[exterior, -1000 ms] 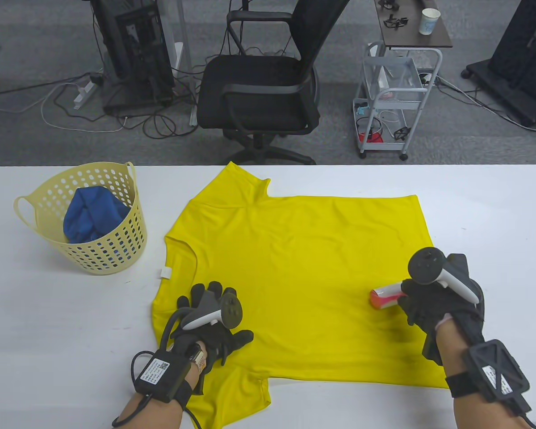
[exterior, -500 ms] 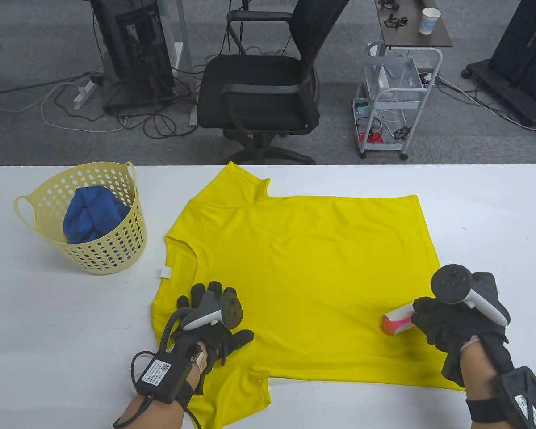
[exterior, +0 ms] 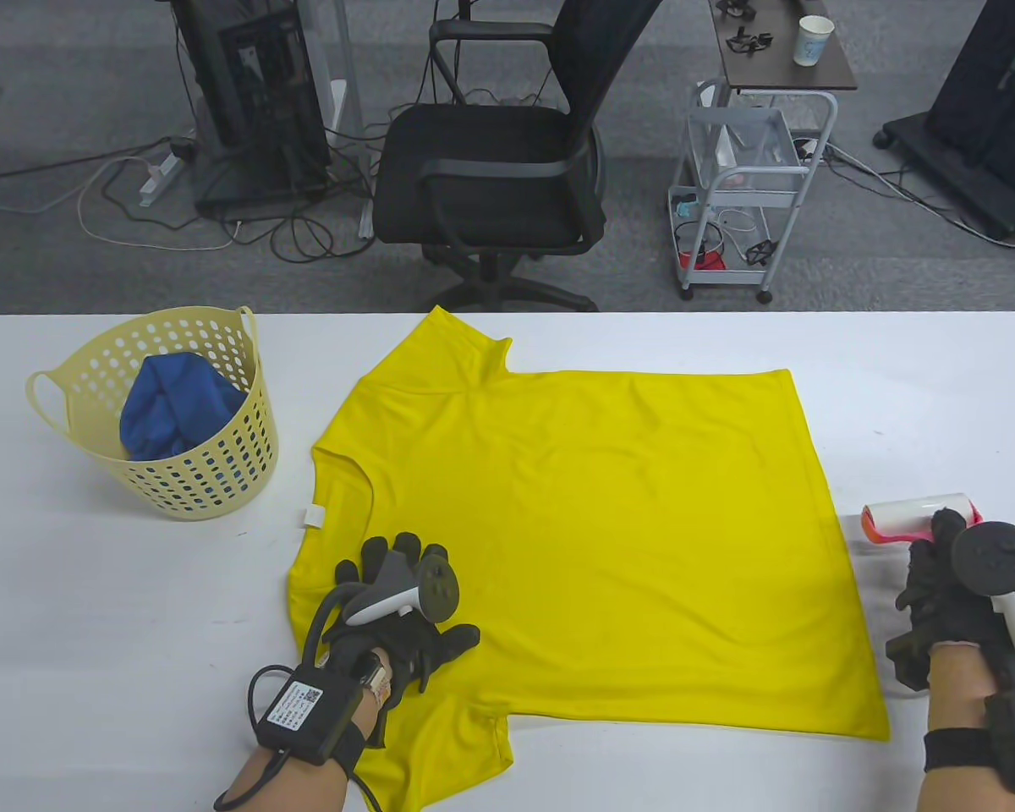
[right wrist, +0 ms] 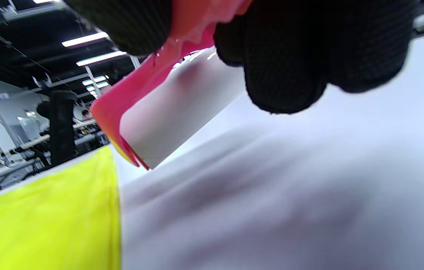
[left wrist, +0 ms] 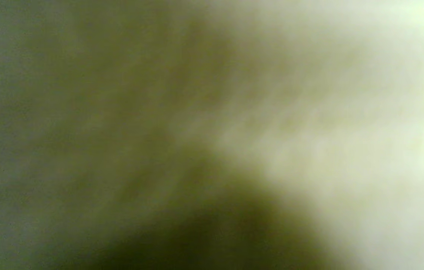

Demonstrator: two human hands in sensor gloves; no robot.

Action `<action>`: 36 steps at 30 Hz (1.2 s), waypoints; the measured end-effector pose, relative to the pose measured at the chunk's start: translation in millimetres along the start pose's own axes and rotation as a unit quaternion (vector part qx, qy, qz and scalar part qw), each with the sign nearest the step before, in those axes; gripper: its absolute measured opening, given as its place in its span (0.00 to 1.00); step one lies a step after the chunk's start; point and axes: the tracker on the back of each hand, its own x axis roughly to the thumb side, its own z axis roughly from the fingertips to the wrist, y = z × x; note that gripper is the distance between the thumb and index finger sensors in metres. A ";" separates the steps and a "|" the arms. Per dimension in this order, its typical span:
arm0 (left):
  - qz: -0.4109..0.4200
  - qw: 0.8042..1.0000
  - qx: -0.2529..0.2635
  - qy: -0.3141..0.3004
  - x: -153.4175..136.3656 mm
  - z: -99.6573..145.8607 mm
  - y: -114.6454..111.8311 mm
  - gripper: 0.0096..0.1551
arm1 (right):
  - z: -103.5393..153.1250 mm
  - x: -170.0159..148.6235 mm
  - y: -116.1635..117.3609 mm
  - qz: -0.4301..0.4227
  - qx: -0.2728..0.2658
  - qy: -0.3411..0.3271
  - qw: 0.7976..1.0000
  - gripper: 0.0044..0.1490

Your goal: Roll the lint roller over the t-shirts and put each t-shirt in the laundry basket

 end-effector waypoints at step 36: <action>-0.066 0.968 0.241 0.004 -54.3 31.2 33.5 0.28 | 63.2 133.2 83.1 0.220 0.111 -0.280 0.928 0.29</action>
